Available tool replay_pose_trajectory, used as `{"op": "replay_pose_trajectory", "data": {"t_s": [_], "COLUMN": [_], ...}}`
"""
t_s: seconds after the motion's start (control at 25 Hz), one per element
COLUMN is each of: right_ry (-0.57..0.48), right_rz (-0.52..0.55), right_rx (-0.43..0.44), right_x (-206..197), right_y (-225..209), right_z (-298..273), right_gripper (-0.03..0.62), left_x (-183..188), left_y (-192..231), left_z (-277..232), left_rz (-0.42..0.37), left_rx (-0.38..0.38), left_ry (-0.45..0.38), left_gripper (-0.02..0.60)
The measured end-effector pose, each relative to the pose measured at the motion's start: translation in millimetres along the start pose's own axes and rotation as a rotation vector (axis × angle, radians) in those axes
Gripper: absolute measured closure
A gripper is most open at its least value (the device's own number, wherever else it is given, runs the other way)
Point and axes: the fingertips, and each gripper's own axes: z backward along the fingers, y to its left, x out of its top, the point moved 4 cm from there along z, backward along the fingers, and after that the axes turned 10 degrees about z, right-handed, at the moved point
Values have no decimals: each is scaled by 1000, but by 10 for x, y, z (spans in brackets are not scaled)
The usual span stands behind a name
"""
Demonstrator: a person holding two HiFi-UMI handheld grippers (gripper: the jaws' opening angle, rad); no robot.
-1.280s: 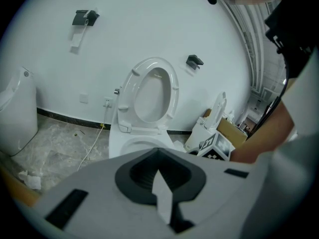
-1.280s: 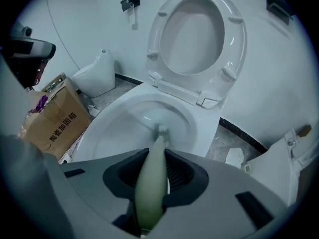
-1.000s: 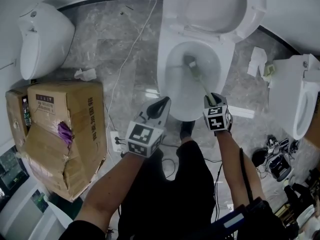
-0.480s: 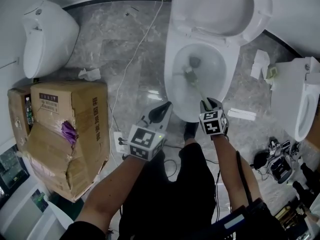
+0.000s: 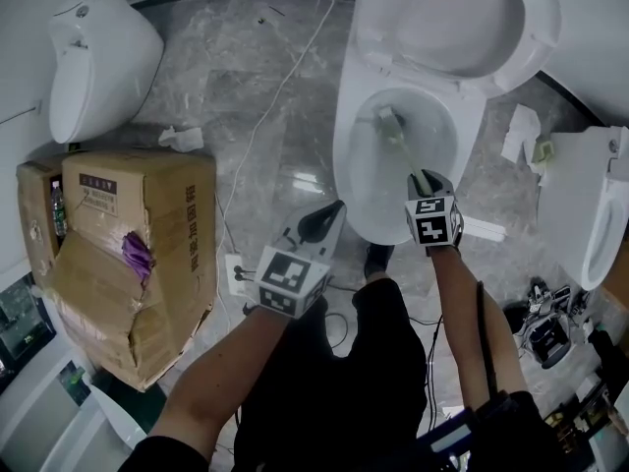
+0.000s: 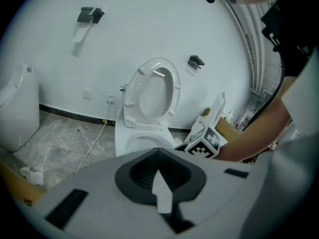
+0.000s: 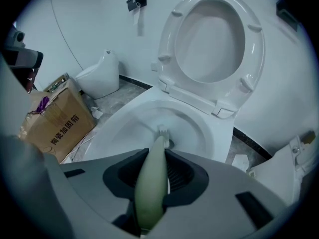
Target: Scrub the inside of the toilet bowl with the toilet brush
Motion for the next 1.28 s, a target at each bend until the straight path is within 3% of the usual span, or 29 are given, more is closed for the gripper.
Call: {"op": "replay_pose_trajectory", "data": {"t_s": [0.2, 0.64, 1.28], "right_ry": [7, 46, 74], "right_rz": [31, -29, -21], "right_rx": [-21, -57, 28], "right_x": [4, -320, -520], "right_y": [-184, -329, 333], "right_z": [-30, 177, 432], "right_gripper": [490, 489, 488], "left_x": [-3, 32, -20], "left_y": [-61, -326, -419], "left_z": [-80, -253, 43], "left_rz": [-3, -38, -71], "left_rx": [-10, -60, -76], "left_ry": [11, 34, 9], "left_gripper": [574, 574, 574]}}
